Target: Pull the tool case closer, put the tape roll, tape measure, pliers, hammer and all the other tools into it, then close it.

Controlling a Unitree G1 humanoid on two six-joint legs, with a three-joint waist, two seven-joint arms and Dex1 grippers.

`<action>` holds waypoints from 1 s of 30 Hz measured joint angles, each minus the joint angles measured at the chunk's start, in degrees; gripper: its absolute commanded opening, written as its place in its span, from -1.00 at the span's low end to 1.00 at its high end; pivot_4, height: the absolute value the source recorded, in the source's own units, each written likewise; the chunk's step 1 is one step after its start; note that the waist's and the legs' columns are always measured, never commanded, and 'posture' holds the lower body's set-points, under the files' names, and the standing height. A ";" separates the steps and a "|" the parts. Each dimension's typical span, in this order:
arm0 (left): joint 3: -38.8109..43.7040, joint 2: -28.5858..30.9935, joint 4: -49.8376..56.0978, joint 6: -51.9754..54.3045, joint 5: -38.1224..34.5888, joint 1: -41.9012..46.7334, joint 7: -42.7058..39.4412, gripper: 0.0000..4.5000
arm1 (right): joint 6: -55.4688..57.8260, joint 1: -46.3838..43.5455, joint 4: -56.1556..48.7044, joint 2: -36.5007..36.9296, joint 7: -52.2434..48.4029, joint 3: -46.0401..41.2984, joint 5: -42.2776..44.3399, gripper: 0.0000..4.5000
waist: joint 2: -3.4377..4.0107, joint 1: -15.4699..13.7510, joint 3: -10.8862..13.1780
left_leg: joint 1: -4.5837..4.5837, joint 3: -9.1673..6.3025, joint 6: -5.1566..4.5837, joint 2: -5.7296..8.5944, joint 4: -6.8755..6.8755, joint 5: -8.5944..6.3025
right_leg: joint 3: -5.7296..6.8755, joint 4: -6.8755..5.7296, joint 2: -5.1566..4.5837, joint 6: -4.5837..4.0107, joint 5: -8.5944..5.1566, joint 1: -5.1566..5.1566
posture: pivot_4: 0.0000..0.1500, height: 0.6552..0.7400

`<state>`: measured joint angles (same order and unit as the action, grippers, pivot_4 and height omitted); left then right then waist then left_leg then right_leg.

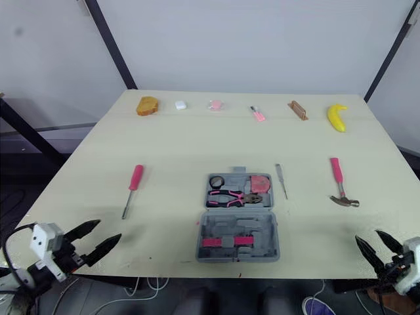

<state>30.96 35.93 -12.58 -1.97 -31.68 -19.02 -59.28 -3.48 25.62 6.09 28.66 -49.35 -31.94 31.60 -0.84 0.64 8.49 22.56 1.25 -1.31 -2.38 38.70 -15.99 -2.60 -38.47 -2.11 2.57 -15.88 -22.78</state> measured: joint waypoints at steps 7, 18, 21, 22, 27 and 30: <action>4.18 -2.63 1.07 0.49 -1.52 -5.21 1.82 1.00 | -2.82 3.80 6.58 -0.50 -1.58 -4.37 0.38 0.98 | -0.04 0.08 -0.03 | -0.03 0.06 0.00 -0.01 -0.21 0.00 | -0.04 0.35 0.00 -0.01 0.02 0.06 | 1.00 1.00; 0.18 0.28 4.90 -2.82 2.72 -0.33 -0.27 1.00 | 0.14 -0.92 -0.43 -1.34 -0.68 -1.00 0.71 0.98 | -0.05 0.17 -0.07 | -0.05 0.05 0.00 -0.04 -0.25 0.00 | -0.04 0.38 0.06 -0.04 0.04 0.09 | 1.00 1.00; -0.27 2.12 6.26 -3.52 2.99 1.79 -1.92 1.00 | 2.93 -4.11 -5.20 -2.10 2.30 1.54 1.12 0.98 | -0.02 0.12 -0.07 | -0.02 0.07 0.00 -0.02 -0.27 0.00 | -0.04 0.41 0.03 -0.02 0.04 0.08 | 1.00 1.00; -0.45 2.50 6.54 -3.52 2.98 1.99 -2.23 1.00 | 3.34 -4.36 -5.76 -2.10 2.75 1.95 1.05 0.98 | -0.03 0.12 -0.07 | 0.00 0.06 0.00 -0.01 -0.28 0.00 | -0.02 0.42 0.03 -0.01 0.05 0.08 | 1.00 1.00; -5.28 5.39 10.83 -1.01 2.22 5.74 -6.76 1.00 | 9.00 -11.12 -11.57 -2.20 9.22 8.91 -2.15 0.98 | -0.02 0.05 -0.06 | 0.02 0.03 0.00 0.02 -0.29 0.00 | 0.01 0.44 0.03 0.16 0.15 0.08 | 1.00 1.00; -8.00 6.79 13.96 0.50 2.20 8.22 -8.35 1.00 | 11.72 -15.51 -12.32 -2.21 12.36 12.77 -4.70 0.98 | -0.01 0.08 -0.05 | 0.03 0.01 0.00 0.04 -0.29 0.00 | 0.02 0.44 0.07 0.20 0.17 0.07 | 1.00 1.00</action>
<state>22.96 42.73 1.38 -1.47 -29.49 -10.80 -67.63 8.23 10.12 -6.22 26.45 -36.99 -19.17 26.90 -0.85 0.73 8.44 22.59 1.26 -1.30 -2.34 38.41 -15.99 -2.58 -38.03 -2.05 2.77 -15.71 -22.71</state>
